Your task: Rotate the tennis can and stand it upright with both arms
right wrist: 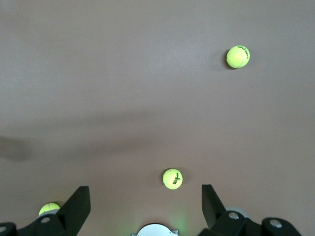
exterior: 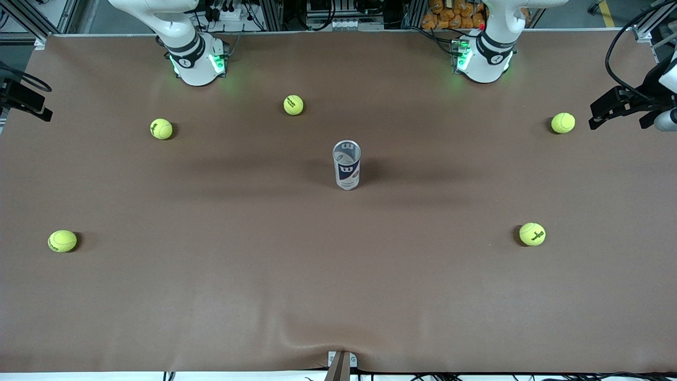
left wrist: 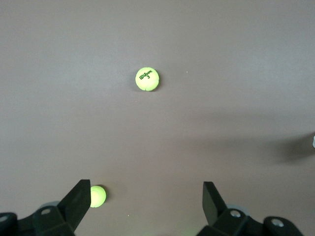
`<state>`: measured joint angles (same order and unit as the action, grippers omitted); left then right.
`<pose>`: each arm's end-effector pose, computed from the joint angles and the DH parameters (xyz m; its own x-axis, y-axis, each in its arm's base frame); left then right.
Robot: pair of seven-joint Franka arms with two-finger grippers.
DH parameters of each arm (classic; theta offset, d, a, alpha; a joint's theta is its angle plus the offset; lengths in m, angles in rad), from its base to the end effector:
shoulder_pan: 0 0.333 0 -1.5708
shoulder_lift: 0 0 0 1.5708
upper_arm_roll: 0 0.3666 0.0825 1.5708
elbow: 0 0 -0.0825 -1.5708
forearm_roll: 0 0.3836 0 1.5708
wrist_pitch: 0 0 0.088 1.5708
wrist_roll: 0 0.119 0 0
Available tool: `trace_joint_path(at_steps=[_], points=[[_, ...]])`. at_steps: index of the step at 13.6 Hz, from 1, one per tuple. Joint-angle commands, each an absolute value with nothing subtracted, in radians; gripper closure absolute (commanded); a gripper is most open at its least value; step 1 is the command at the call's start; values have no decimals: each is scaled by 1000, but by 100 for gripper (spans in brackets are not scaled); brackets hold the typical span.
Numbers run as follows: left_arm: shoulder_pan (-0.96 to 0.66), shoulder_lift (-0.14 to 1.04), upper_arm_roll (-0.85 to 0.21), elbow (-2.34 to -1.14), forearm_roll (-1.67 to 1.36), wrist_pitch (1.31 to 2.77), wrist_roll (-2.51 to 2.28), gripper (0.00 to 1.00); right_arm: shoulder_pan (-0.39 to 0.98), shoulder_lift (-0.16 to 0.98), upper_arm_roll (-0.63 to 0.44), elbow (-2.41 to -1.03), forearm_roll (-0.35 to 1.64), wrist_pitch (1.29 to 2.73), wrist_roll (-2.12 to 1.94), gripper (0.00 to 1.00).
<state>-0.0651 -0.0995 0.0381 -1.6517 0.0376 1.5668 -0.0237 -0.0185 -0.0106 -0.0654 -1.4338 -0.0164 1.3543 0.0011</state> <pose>0.5174 -0.0083 0.6779 0.9999 -0.0033 0.0153 -0.0028 -0.9994 -0.0335 0.5235 -0.0465 0.7137 0.9937 -0.0882 -0.0688 -0.0873 -0.9961 0.0156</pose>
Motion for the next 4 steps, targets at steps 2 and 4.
trace_joint_path(at_steps=[2,4], points=[[-43,-97,20,-1640,20,1551,-31,0,-26,-14,-55,-1428,-21,1344,6,0],[-43,-98,20,-1640,20,1549,-29,0,-26,-14,-54,-1428,-21,1344,6,0]])
